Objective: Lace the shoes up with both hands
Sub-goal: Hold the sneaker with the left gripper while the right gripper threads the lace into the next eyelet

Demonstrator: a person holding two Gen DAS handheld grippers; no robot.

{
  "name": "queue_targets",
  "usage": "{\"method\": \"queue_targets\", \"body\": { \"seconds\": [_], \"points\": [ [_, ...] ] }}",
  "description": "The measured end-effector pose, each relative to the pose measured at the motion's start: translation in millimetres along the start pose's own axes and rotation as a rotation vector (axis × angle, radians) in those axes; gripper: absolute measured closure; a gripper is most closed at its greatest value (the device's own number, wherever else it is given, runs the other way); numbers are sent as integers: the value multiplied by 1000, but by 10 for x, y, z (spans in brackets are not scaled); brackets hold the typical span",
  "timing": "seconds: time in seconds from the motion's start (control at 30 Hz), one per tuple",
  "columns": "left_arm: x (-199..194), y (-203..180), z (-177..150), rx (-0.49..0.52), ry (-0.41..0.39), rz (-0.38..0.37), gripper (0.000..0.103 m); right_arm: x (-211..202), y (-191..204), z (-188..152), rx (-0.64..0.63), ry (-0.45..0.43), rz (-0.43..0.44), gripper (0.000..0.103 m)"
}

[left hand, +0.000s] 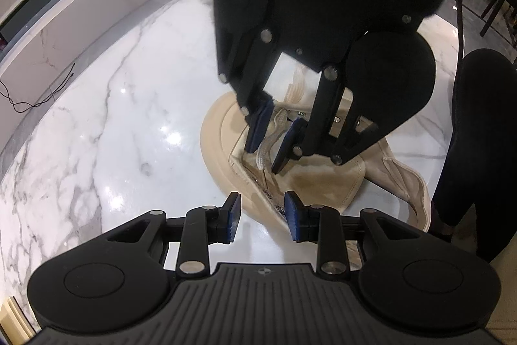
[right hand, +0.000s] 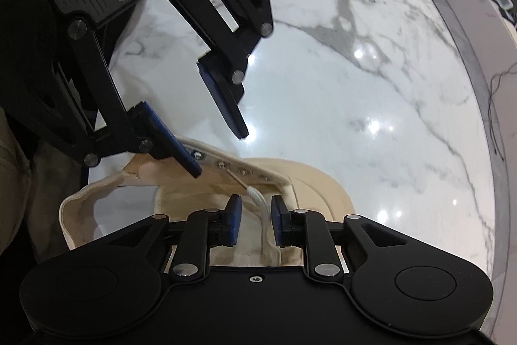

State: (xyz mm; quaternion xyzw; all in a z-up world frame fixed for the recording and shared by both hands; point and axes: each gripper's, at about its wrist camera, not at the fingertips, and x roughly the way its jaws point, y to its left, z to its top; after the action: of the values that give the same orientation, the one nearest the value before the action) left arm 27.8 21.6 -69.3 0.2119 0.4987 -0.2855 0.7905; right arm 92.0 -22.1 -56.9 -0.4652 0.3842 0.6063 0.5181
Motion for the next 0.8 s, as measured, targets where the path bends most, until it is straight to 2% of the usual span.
{"method": "queue_targets", "body": {
  "seconds": [0.07, 0.1, 0.13, 0.27, 0.8],
  "points": [
    [0, 0, 3, -1, 2, -1, 74, -8, -1, 18, -4, -13, -2, 85],
    [1, 2, 3, -2, 2, -2, 74, -13, -4, 25, -3, -16, 0, 88],
    [2, 4, 3, -4, 3, -3, 74, -15, -11, 27, 1, -13, 8, 95],
    [5, 12, 5, -9, 6, -8, 74, -17, -38, 16, 16, 0, 14, 99],
    [-2, 25, 8, -9, 5, -12, 75, 117, -134, -7, 42, 71, -23, 100]
  ]
}}
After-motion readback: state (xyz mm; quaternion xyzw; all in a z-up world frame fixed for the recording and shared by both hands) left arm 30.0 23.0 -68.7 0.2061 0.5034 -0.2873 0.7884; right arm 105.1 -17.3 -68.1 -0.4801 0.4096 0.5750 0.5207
